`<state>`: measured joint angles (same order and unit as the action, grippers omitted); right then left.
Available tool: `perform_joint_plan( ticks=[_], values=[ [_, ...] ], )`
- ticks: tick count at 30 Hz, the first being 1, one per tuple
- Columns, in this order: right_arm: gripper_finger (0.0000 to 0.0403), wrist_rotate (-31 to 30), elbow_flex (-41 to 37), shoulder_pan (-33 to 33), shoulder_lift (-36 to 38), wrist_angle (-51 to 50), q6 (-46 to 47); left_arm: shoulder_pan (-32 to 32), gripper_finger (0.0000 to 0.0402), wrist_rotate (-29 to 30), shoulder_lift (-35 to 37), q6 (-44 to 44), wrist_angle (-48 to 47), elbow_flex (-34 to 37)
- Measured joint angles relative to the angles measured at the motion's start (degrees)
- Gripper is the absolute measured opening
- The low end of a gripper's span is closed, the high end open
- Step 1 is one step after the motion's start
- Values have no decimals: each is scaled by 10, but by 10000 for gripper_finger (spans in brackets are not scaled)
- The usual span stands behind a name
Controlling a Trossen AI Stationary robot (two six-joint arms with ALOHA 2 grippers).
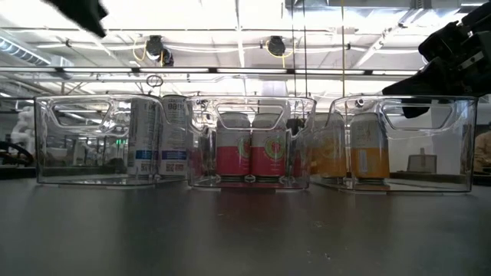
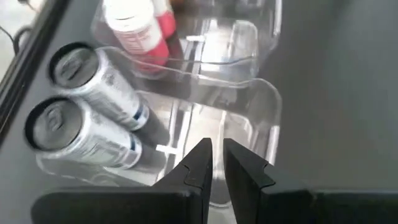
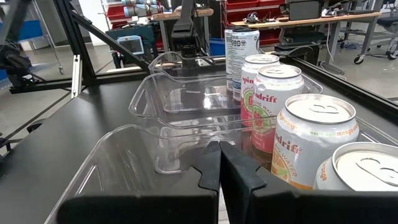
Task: Sort soda cans
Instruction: Return to home position
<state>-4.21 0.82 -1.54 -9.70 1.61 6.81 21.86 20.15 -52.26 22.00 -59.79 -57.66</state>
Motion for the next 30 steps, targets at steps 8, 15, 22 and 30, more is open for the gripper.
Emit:
perform_joint_plan(
  ticks=[8, 15, 22, 30],
  values=[
    [0, 0, 0, 0, 0, 0, 0, 3, 52, 34, 312, -100, 170, 194],
    [0, 0, 0, 0, 0, 0, 0, 2, 52, 44, 466, -183, 208, 213],
    [0, 0, 0, 0, 0, 0, 0, 2, 52, 44, 488, -221, 232, 226],
    [0, 0, 0, 0, 0, 0, 0, 2, 52, 44, 488, -293, 307, 274]
  ],
)
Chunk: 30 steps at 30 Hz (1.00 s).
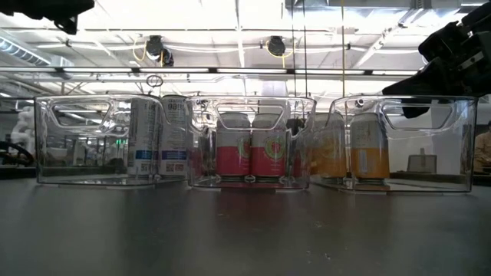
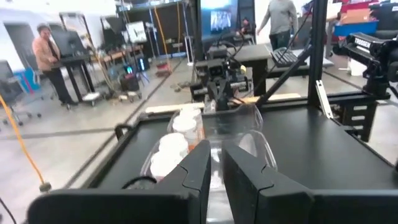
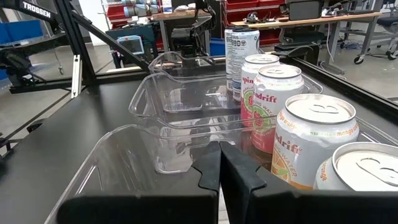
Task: Sort soda cans
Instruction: Return to home position
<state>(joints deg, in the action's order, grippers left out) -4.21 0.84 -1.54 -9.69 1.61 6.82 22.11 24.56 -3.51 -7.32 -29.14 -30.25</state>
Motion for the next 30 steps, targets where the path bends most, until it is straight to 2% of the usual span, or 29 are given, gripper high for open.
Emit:
perform_joint_plan(
  ticks=[5, 10, 13, 18, 25, 30],
  values=[
    [0, 0, 0, 0, 0, 0, 0, 0, 52, 0, 18, -20, 70, 75],
    [0, 0, 0, 0, 0, 0, 0, -4, 52, 0, 34, 8, 136, 157],
    [0, 0, 0, 0, 0, 1, 0, -25, 52, 0, 34, 8, 187, 182],
    [0, -2, 0, 0, 0, 1, 0, -79, 52, -21, 35, 11, 193, 198],
    [0, -2, 0, 0, 0, 2, 0, -169, 52, -127, 35, 36, 196, 212],
    [0, -2, 0, 0, 0, 2, 0, -208, 52, -248, 35, 68, 263, 260]
  ],
)
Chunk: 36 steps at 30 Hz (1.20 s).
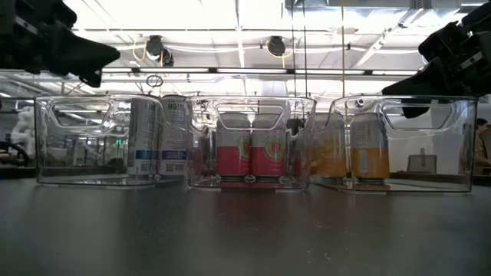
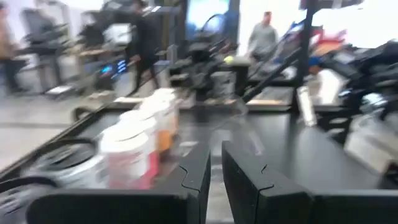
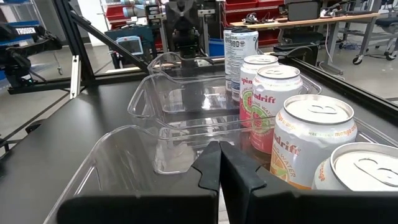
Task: Sort soda cans
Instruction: Return to home position
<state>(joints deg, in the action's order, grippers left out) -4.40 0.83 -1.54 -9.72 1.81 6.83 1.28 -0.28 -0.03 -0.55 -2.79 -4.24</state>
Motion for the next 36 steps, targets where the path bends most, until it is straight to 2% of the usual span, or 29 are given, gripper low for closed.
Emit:
perform_joint_plan(
  ticks=[3, 4, 11, 15, 36],
  values=[
    [0, 0, 0, 0, 0, 0, 0, -10, 52, -38, 0, 26, 52, 37],
    [0, 0, 0, 0, 0, 0, 0, -12, 52, -39, 0, 34, 41, 38],
    [0, 0, 0, 0, 0, 1, 0, -24, 52, 4, -4, 6, 38, 38],
    [0, 0, 0, 0, 0, 1, 0, -29, 52, 5, -5, -18, 38, 39],
    [0, 0, 0, 0, 0, 1, 0, -28, 52, 5, -23, -13, 37, 39]
  ],
)
